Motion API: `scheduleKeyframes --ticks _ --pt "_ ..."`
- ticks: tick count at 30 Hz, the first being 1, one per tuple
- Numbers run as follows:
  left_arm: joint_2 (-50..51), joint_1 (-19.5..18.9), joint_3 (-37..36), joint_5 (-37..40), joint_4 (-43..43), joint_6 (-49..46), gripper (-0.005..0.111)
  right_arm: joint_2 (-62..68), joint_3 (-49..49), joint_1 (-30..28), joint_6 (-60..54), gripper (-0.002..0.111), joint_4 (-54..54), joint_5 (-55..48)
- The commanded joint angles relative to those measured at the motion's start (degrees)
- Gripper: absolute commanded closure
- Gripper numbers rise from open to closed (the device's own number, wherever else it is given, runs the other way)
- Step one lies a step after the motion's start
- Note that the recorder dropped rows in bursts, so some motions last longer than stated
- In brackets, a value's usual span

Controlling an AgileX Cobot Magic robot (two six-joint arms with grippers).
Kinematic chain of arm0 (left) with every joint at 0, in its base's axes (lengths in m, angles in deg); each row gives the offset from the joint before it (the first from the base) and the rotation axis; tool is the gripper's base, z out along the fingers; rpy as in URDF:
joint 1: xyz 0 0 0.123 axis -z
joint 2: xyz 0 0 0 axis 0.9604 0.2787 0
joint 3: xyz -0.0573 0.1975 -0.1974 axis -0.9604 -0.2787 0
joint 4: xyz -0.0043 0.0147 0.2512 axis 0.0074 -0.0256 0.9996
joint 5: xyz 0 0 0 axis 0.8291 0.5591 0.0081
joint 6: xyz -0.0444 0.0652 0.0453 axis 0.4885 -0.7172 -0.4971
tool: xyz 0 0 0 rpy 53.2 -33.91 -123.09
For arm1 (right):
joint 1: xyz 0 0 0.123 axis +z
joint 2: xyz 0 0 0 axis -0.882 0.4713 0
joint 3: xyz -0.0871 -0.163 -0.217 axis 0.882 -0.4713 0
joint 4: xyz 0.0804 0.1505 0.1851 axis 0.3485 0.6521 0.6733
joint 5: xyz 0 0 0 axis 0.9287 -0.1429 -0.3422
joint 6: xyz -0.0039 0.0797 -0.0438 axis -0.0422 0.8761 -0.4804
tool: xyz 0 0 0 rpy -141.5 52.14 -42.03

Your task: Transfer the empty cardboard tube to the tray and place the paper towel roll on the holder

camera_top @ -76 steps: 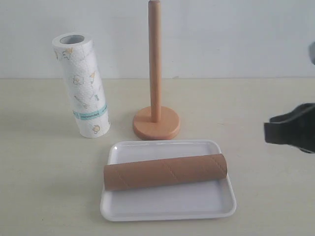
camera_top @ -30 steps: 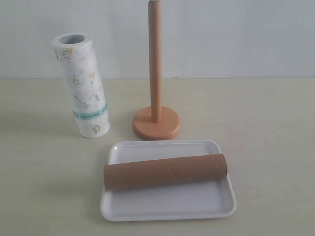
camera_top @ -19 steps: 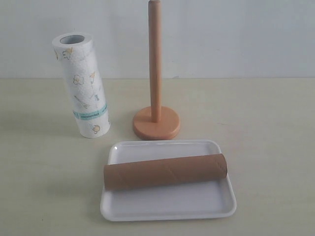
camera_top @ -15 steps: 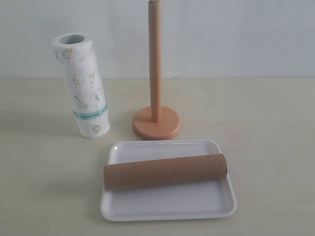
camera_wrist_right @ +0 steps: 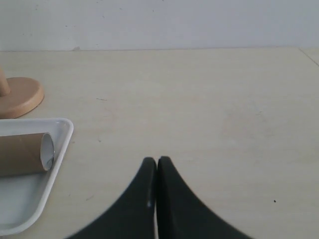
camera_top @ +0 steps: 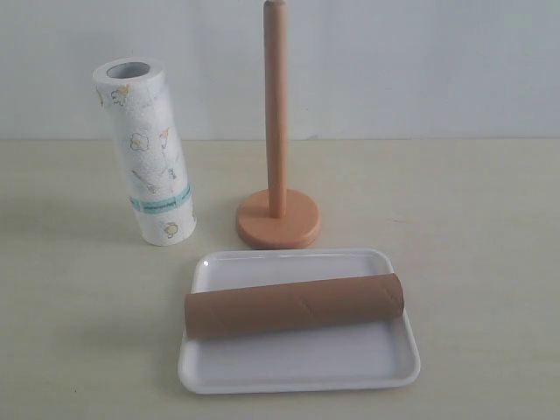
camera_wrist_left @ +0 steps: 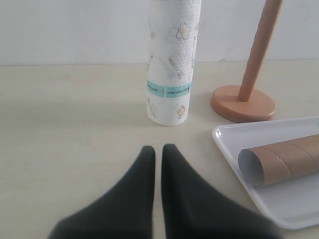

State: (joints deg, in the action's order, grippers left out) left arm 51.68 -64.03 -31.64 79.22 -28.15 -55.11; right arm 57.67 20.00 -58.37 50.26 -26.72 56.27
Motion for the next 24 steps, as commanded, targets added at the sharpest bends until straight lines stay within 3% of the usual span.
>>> scheduleKeyframes --ticks 1,5,15,21,24 --pt "-0.06 0.0 -0.22 -0.17 -0.43 -0.2 0.103 -0.31 0.04 -0.19 -0.41 0.108 -0.15 0.3" --pt "-0.06 0.0 2.22 -1.42 -2.92 0.4 0.103 -0.31 0.04 -0.19 -0.41 0.108 -0.15 0.3" --pt "-0.06 0.0 20.58 -1.35 -12.1 0.4 0.103 -0.31 0.04 -0.19 -0.3 0.108 -0.15 0.3" --pt "-0.06 0.0 23.46 -2.31 -13.93 0.4 0.103 -0.31 0.04 -0.19 -0.3 0.108 -0.15 0.3" --pt "-0.06 0.0 23.46 -8.43 -19.76 0.4 0.103 -0.31 0.04 -0.19 -0.3 0.108 -0.15 0.3"
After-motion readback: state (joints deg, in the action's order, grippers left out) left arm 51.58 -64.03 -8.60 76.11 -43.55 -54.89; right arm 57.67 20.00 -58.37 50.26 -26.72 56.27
